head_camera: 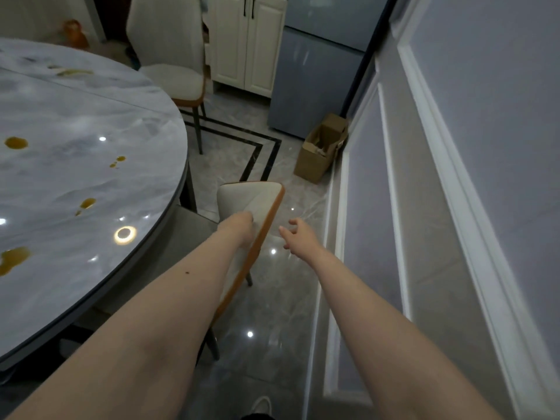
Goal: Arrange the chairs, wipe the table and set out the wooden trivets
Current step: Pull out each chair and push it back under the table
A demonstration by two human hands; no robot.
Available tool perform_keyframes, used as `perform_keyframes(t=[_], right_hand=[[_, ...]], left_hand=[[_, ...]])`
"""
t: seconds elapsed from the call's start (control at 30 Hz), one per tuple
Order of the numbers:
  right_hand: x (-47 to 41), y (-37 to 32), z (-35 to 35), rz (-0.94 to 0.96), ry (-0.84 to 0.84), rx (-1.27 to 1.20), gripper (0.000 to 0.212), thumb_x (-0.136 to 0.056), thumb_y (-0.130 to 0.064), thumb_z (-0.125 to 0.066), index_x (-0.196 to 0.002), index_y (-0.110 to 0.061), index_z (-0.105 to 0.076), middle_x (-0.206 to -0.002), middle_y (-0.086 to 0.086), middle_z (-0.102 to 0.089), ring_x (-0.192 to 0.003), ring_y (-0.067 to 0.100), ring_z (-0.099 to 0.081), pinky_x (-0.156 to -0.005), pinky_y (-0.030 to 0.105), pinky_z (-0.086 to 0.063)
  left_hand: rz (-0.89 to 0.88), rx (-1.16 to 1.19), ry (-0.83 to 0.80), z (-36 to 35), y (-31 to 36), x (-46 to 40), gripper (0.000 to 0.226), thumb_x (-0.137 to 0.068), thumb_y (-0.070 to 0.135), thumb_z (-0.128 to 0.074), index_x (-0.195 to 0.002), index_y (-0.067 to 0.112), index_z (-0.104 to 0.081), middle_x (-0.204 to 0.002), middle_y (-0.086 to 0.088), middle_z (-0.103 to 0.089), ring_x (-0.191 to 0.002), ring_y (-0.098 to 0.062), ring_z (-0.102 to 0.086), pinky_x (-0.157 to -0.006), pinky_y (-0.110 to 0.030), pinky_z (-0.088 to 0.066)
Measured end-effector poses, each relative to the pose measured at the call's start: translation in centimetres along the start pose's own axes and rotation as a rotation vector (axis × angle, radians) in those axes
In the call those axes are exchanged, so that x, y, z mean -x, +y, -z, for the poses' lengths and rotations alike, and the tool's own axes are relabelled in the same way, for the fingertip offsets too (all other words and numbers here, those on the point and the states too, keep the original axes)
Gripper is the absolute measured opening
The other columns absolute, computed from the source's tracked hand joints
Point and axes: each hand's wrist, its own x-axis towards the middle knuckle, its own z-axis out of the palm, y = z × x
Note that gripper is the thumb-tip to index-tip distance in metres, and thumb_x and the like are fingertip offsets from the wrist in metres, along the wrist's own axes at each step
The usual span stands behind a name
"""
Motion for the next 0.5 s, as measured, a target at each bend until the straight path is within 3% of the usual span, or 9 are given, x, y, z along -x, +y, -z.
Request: perform_keyframes(t=[0.1,0.27,0.5], right_hand=[[-2.8,0.2,3.5,0.026,0.007,0.034,0.058,-0.095,-0.037,-0.051,-0.143,-0.009,-0.032,-0.135,0.015,-0.051,-0.118,0.029,-0.055,-0.102,0.045,-0.045],[-6.9,-0.7,7.9,0.039,0.010,0.073,0.057,-0.096,-0.038,-0.050,-0.142,-0.010,-0.033,-0.130,0.015,-0.054,-0.115,0.027,-0.056,-0.100,0.040,-0.046],[-16.1,-2.1,11.4,0.065,0.013,0.121,0.056,-0.095,-0.035,-0.052,-0.141,-0.007,-0.035,-0.131,0.015,-0.054,-0.115,0.028,-0.057,-0.099,0.039,-0.045]], left_hand=[[0.038,-0.004,0.044,1.0,3.4,-2.0,0.038,-0.097,0.024,-0.040,-0.133,0.012,-0.044,-0.131,-0.013,-0.050,-0.116,-0.032,-0.052,-0.099,-0.044,-0.044],[0.072,-0.019,0.097,3.0,6.7,-6.1,0.043,-0.099,0.024,-0.040,-0.139,0.009,-0.041,-0.138,-0.013,-0.048,-0.124,-0.031,-0.048,-0.104,-0.040,-0.039],[0.010,-0.028,0.184,5.3,10.2,-14.6,0.031,-0.098,0.023,-0.039,-0.124,0.011,-0.051,-0.123,-0.010,-0.056,-0.112,-0.030,-0.054,-0.094,-0.039,-0.044]])
